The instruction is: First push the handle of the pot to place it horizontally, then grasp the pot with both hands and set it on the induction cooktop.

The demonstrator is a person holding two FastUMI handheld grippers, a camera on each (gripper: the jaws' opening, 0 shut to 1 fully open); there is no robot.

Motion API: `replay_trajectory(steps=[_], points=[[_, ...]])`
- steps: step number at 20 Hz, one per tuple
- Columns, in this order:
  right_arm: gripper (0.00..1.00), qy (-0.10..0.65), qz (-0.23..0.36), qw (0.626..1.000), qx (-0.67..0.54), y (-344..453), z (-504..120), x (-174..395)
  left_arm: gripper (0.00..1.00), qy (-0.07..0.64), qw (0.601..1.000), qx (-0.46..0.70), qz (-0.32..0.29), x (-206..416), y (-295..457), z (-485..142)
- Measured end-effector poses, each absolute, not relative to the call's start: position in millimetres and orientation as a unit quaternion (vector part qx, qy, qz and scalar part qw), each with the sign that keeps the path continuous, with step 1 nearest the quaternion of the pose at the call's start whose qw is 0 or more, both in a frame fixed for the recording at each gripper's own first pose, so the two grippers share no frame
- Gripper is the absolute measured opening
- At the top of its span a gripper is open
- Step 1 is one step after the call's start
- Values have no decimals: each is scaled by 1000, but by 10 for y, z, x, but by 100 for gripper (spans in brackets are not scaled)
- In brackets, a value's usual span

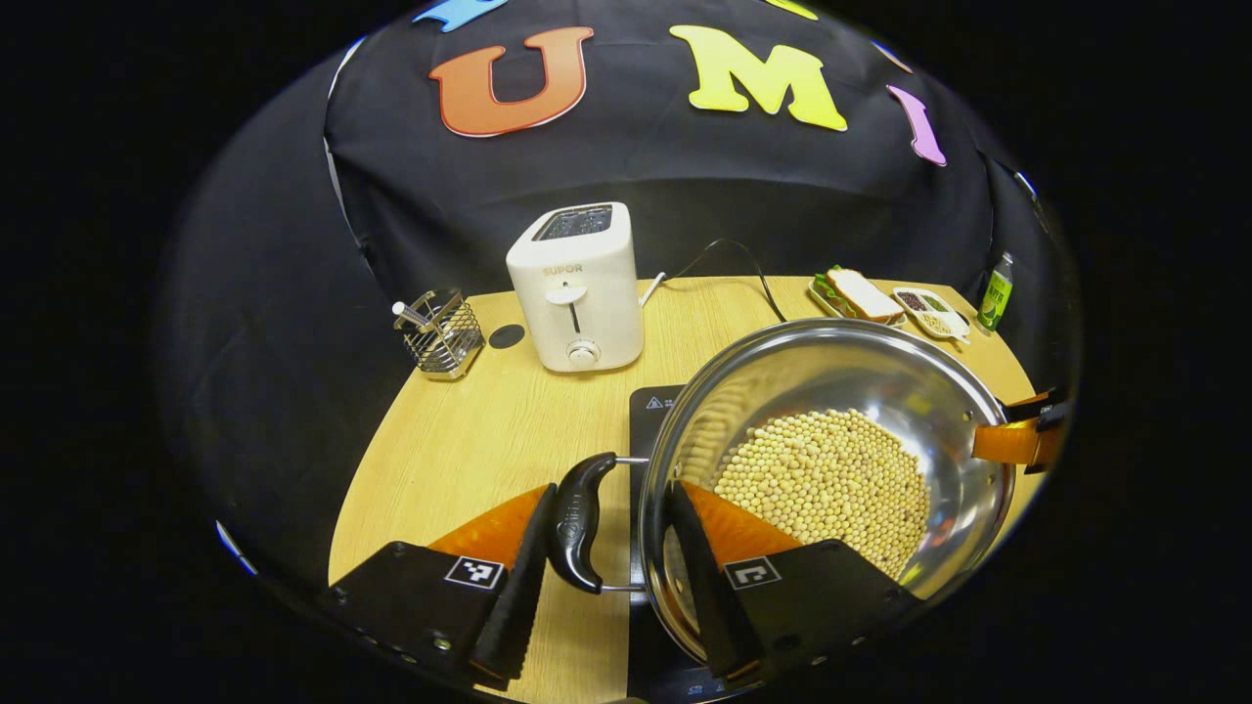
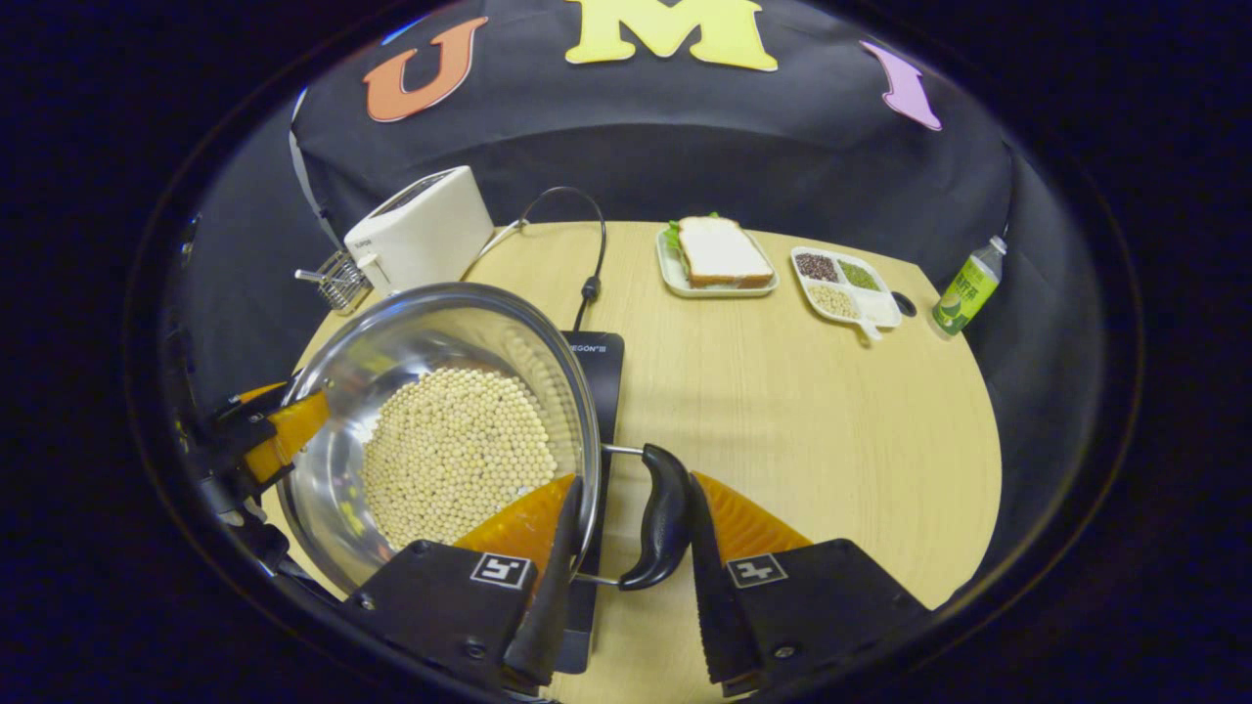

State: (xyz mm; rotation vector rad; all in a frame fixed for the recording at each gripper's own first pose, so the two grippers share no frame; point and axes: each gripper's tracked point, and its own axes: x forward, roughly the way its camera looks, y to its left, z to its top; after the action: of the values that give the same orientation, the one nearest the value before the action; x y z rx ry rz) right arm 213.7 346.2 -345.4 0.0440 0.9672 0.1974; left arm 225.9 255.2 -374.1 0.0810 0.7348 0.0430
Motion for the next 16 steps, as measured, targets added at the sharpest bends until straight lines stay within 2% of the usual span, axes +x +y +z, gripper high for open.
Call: replay_trajectory(steps=[1,2,3,4,5,6,7,9,10,13,14,16], points=[[58,463,96,881,22,3465,-3451,2139,69,365,930,42,33,2249,2605,-3789],[58,460,98,882,22,3462,-3451,2143,83,361,931,42,41,2266,2649,-3797],[60,457,100,884,22,3443,-3445,2154,90,351,935,38,45,2297,2654,-3749],[63,453,101,885,26,3439,-3435,2145,94,342,938,38,50,2287,2664,-3694],[75,450,101,887,27,3414,-3421,2148,95,335,940,40,50,2275,2661,-3633],[75,447,97,889,28,3369,-3405,2143,97,329,942,42,52,2262,2676,-3572],[81,443,99,890,32,3363,-3372,2140,97,324,944,46,54,2252,2679,-3508],[81,434,105,894,30,3356,-3310,2127,97,311,947,55,60,2263,2702,-3409],[84,429,109,897,27,3347,-3275,2115,97,305,948,58,62,2272,2716,-3370],[80,415,114,902,19,3325,-3179,2095,97,299,950,62,68,2228,2729,-3272],[83,411,117,904,18,3317,-3143,2080,97,295,951,64,73,2208,2735,-3228],[83,393,132,910,18,3327,-3027,2036,97,290,951,70,78,2132,2701,-3106]])
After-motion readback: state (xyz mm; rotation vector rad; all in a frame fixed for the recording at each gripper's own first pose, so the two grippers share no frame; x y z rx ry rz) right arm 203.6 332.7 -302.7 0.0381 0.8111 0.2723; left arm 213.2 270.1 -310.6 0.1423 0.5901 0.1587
